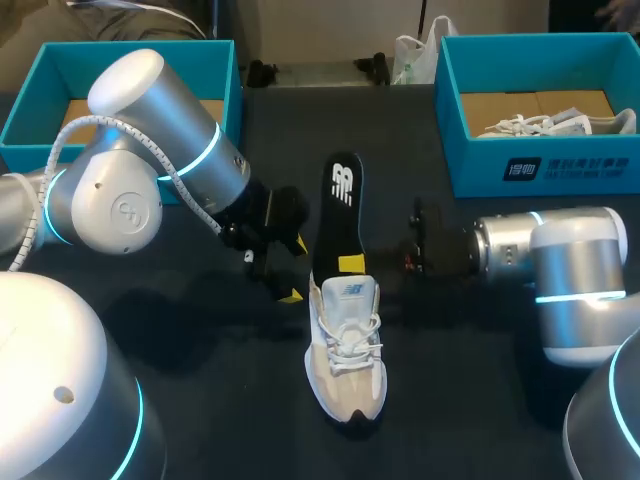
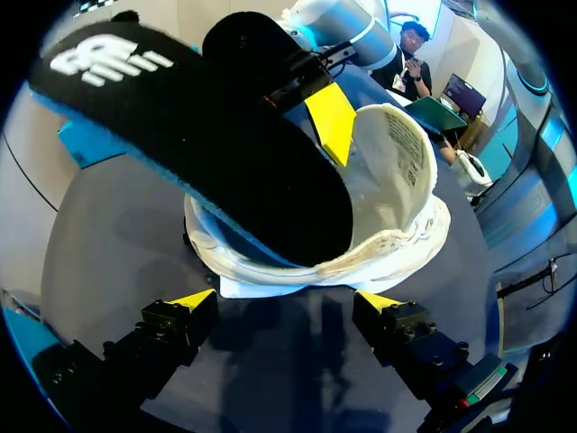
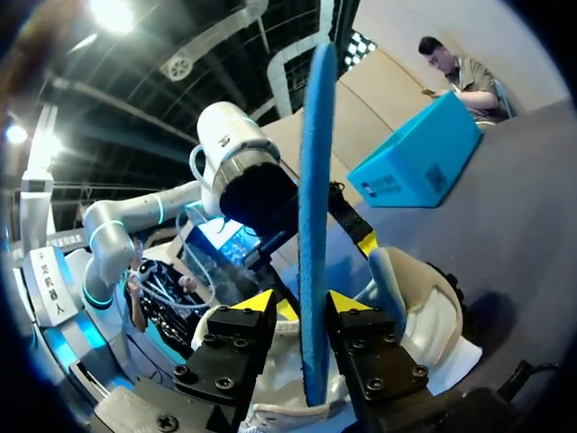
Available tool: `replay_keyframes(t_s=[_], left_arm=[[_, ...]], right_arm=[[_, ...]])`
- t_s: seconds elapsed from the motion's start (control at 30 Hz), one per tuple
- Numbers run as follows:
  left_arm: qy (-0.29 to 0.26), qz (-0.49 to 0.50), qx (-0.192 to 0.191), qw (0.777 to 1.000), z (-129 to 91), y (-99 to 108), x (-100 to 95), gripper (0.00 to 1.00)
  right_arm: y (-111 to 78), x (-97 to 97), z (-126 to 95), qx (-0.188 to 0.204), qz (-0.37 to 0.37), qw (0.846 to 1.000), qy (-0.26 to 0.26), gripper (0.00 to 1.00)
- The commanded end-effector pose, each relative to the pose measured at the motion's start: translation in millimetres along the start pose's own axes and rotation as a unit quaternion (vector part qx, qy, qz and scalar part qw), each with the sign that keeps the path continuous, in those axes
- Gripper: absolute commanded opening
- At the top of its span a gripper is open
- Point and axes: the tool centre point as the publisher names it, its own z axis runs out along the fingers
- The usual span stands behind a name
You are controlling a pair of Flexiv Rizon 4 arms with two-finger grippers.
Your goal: Take the shoe out of the shoebox, open the shoe tongue, remove and reinsert the insole, then place the shoe into the shoebox
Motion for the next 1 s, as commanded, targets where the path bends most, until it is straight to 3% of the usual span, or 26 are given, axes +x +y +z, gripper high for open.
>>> replay_keyframes(t_s=[0.03,0.4,0.47,0.5,1.0], left_arm=[[-0.002,0.0,0.0,1.0,0.6,0.7,1.4,1.0],[-0.002,0.0,0.0,1.0,0.6,0.7,1.4,1.0],[-0.002,0.0,0.0,1.0,0.6,0.7,1.4,1.0],[-0.002,0.0,0.0,1.0,0.6,0.7,1.4,1.0],[-0.002,0.0,0.0,1.0,0.6,0.7,1.4,1.0]], right_arm=[[12.9,-3.4,8.8,0.013,-0.002,1.0,0.005,0.35],[29.0,-6.7,15.0,0.003,-0.011,1.0,0.007,0.25],[30.7,-8.6,15.1,-0.005,-0.01,1.0,0.005,0.13],[30.9,-9.5,15.1,-0.008,-0.009,1.0,0.004,0.0],[13.5,-15.5,12.1,-0.016,0.023,1.0,-0.002,0.0]])
